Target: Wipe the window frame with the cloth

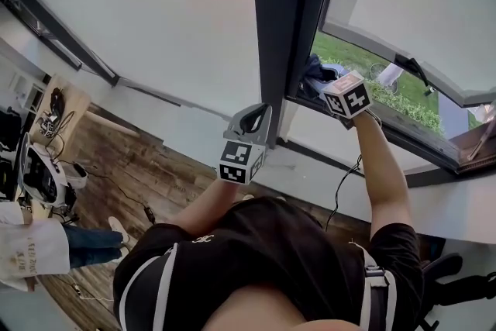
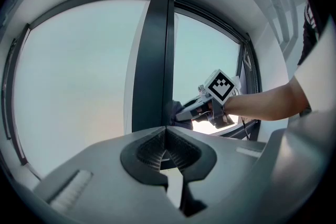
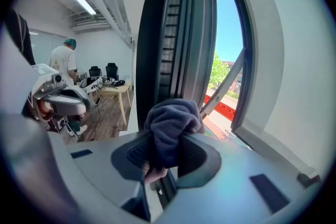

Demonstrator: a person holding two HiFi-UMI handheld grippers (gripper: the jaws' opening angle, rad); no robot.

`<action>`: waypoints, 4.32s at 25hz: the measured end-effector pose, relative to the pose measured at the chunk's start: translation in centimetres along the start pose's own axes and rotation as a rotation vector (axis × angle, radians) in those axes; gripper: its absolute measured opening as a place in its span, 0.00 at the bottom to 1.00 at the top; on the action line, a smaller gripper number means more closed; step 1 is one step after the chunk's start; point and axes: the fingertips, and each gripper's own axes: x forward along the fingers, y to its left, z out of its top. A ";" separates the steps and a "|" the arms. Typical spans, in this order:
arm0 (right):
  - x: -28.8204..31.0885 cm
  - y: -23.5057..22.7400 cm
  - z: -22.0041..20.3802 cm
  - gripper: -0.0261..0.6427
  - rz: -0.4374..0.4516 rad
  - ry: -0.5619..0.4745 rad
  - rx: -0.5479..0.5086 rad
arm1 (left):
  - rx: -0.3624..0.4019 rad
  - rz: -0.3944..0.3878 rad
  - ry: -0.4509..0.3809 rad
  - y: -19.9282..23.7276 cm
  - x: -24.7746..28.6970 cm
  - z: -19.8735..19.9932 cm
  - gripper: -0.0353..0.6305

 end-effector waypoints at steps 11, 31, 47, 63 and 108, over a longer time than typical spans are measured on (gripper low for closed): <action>4.2 1.1 -6.3 0.20 -0.021 0.255 -0.121 | -0.010 0.042 -0.002 1.3 -1.2 -0.2 0.07; 4.9 0.6 -11.6 0.20 -0.070 0.442 -0.154 | -0.047 0.021 -0.002 0.5 -1.4 -0.8 0.07; 0.0 -1.9 -14.7 0.20 -0.161 0.431 -0.060 | -0.048 -0.050 0.006 -2.1 -0.8 -1.0 0.07; -5.4 -4.9 -18.6 0.20 -0.303 0.469 0.043 | -0.027 -0.140 0.016 -5.0 1.2 -0.6 0.07; -30.4 -0.8 -14.2 0.19 -1.053 -0.442 0.411 | 0.018 -0.390 -0.061 -16.0 6.2 2.3 0.07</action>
